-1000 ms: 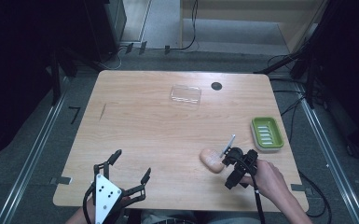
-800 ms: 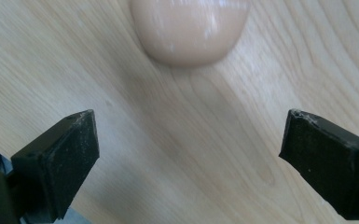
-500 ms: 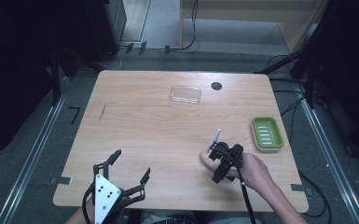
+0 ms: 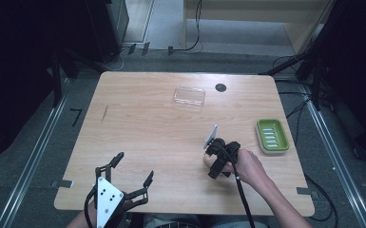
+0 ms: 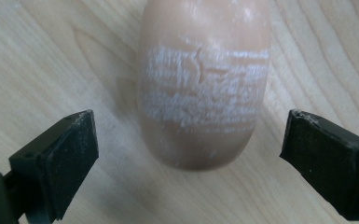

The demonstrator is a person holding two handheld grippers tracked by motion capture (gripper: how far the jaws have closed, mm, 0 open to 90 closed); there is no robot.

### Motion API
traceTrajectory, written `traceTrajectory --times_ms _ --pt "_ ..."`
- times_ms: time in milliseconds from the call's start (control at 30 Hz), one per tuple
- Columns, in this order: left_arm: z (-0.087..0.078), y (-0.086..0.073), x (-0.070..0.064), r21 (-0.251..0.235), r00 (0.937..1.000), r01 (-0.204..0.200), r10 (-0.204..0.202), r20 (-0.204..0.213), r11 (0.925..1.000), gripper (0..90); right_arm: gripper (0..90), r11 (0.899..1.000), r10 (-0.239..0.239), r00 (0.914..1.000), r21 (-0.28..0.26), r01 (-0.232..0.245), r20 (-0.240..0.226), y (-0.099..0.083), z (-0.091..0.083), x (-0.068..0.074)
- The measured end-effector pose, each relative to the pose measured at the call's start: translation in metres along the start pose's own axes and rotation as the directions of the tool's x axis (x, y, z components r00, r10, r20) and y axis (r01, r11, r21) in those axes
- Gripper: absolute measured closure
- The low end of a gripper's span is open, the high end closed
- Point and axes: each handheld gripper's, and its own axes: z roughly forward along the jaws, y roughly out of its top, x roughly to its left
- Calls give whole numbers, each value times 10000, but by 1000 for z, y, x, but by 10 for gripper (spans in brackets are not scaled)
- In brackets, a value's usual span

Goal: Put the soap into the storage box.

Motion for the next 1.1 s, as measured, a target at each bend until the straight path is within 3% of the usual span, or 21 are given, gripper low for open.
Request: traceTrajectory --times_ms 300,333,567,700,1100 --pt "0 0 0 -12 10000 -15 15 9 10000 99 48 9999 88 10000 99 -88 3 9 7 -5" --pt "0 0 0 -4 10000 -19 19 14 10000 99 111 9997 145 9999 177 -146 20 11 9 -5" --pt "0 0 0 -17 10000 -10 10 17 10000 99 168 10000 22 10000 47 -22 -18 12 8 -5" --pt "0 0 0 -33 10000 -3 3 17 10000 99 257 9999 130 9999 -95 -129 3 13 6 -4" --pt "0 0 0 -49 10000 5 -5 16 10000 99 328 9998 183 9998 -24 -183 47 15 8 -2"
